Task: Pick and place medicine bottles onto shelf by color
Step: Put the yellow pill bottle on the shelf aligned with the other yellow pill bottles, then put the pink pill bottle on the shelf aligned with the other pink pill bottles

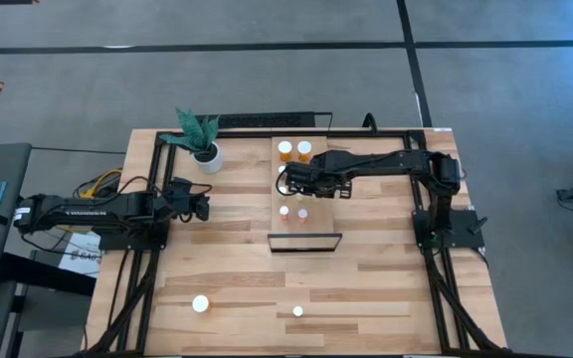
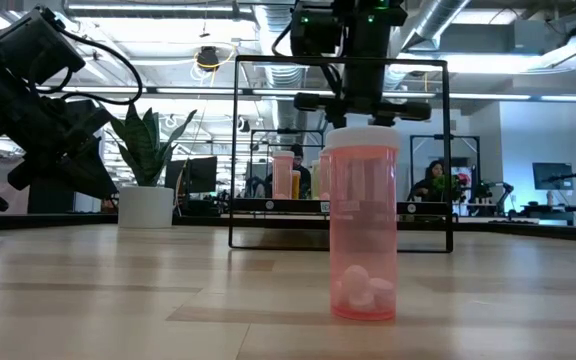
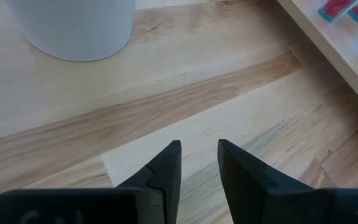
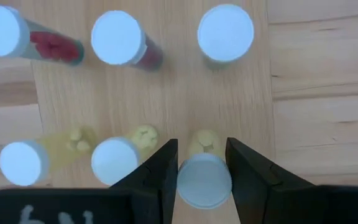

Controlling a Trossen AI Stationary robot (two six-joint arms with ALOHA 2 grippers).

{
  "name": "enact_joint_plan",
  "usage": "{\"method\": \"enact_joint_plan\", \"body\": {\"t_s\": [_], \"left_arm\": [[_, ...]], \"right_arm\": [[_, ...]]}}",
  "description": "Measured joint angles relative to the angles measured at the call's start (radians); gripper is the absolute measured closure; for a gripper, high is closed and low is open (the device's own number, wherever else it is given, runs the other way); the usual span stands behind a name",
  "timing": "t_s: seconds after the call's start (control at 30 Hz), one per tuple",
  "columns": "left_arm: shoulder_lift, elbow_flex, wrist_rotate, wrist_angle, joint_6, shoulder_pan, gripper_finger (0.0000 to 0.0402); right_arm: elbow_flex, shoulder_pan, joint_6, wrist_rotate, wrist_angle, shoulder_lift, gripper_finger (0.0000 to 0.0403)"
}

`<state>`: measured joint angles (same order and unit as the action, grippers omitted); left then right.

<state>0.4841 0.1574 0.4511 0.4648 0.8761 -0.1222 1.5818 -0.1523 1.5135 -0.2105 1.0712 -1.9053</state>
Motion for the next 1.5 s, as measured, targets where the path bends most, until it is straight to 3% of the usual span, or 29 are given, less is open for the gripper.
{"method": "enact_joint_plan", "body": {"t_s": [1.07, 1.5], "left_arm": [[0.0, 0.0, 0.0, 0.0, 0.0, 0.0, 0.031], [0.0, 0.0, 0.0, 0.0, 0.0, 0.0, 0.031]], "right_arm": [[0.002, -0.015, -0.004, -0.001, -0.002, -0.032, 0.0258], [-0.001, -0.015, -0.003, 0.001, 0.021, -0.029, 0.0148]]}}
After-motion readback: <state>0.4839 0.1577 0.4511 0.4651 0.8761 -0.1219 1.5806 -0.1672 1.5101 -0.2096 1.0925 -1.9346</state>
